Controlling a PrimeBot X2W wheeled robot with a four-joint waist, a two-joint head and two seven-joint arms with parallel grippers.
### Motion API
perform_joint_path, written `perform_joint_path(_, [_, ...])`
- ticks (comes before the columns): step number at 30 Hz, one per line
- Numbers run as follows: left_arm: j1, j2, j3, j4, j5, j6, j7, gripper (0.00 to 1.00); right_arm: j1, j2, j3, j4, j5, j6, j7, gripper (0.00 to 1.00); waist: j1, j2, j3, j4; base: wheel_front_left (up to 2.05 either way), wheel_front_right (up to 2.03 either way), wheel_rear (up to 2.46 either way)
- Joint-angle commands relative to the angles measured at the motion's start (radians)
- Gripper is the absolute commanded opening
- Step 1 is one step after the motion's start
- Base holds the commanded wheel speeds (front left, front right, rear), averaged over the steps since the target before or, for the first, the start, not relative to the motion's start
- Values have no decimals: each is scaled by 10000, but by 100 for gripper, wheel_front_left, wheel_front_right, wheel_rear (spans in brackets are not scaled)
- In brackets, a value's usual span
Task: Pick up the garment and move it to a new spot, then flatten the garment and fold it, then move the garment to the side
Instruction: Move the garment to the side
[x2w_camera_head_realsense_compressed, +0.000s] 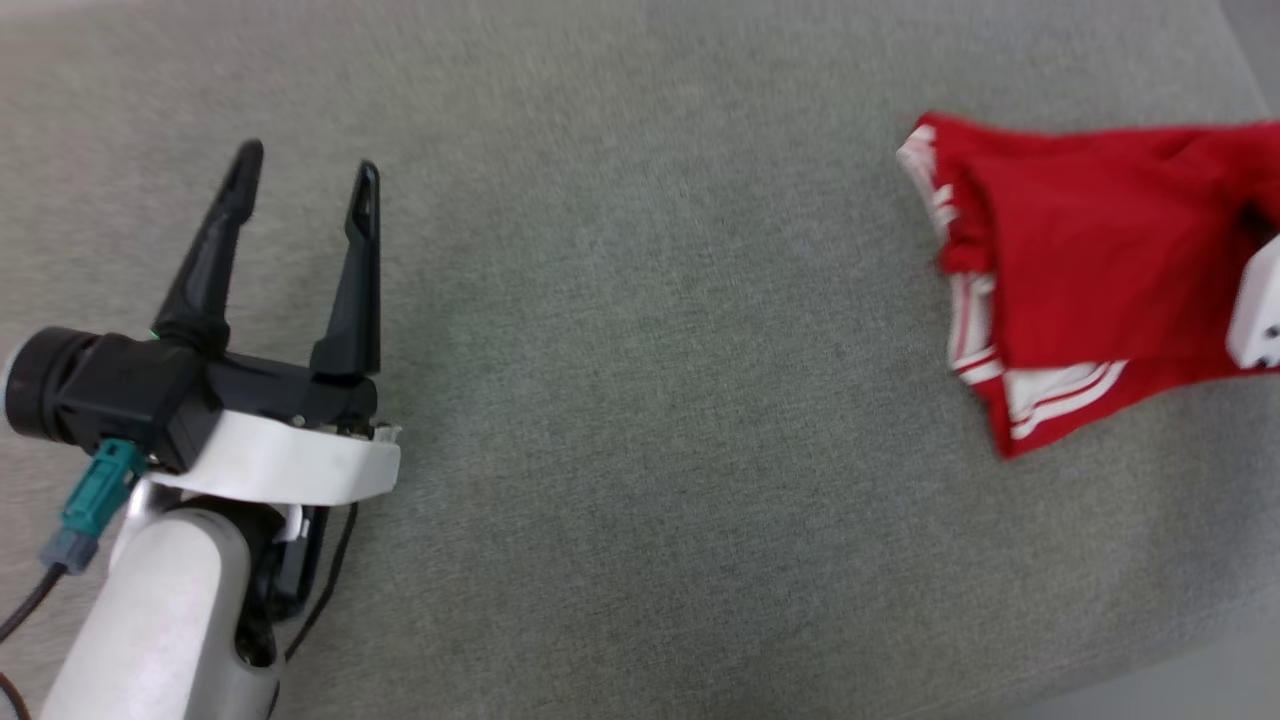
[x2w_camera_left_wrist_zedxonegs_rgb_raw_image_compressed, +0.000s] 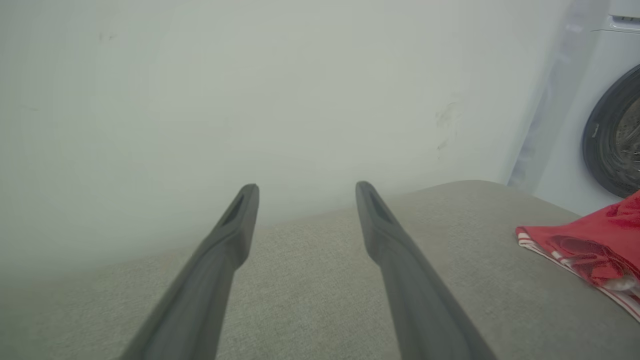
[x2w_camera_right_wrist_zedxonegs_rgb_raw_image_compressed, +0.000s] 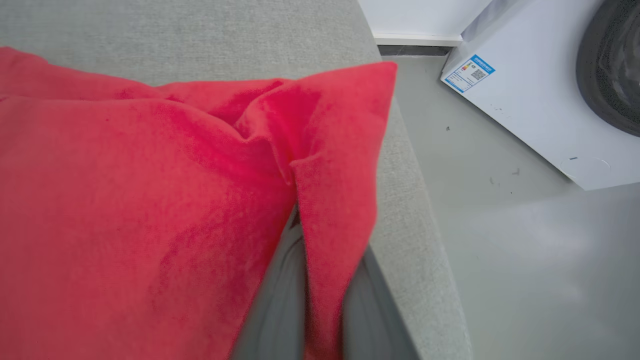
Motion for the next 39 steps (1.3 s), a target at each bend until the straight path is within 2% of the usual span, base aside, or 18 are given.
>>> perform_joint_path(1, [-169,105,27,-81,58,-31,58,100,-293,-54,-231,107,-120,-11,-109,0,-1,0,713,-375,0,0,0])
perform_joint_path(4, [-454,265,7,-392,159,-71,278,100,-700,-105,-1139,475,-686,-11,-533,0,-1,0,1207,-341,0,0,0])
perform_joint_path(5, [-652,412,-16,-593,232,-118,448,100,-1035,-32,-2036,731,-1205,-11,-1013,0,-1,0,1606,-277,0,0,0])
perform_joint_path(11, [-1038,493,-164,-762,291,-231,592,100,-1311,343,-3730,1203,-2120,-11,-2084,0,-1,0,2067,-10,0,0,0])
perform_joint_path(12, [-1066,489,-176,-741,285,-234,586,100,-1302,418,-3971,1299,-2285,-11,-2256,16,-1,0,2088,25,0,0,0])
perform_joint_path(13, [-1080,483,-184,-706,270,-230,574,100,-1273,483,-4153,1393,-2462,-11,-2390,44,-1,0,2102,58,0,0,0])
perform_joint_path(14, [-1085,470,-186,-664,253,-222,546,100,-1256,559,-4388,1489,-2596,-11,-2554,100,-1,0,2108,89,0,0,0])
perform_joint_path(21, [-928,345,-220,-275,118,-191,254,100,-1220,815,-6008,1467,-3907,-9,-3781,100,-1,0,1762,260,0,0,0])
perform_joint_path(24, [-784,242,-215,-30,30,-146,69,100,-1145,1006,-6296,1253,-4339,-11,-4123,100,-1,0,1378,305,0,0,0])
perform_joint_path(31, [-94,-129,-127,637,-287,112,-440,100,-416,1799,-5876,225,-4718,-11,-4516,100,-1,0,178,479,0,0,0])
perform_joint_path(39, [804,-484,104,1495,-671,383,-892,100,1774,3114,-4782,-1798,-4266,-9,-4369,100,-1,0,-1198,1125,0,0,0])
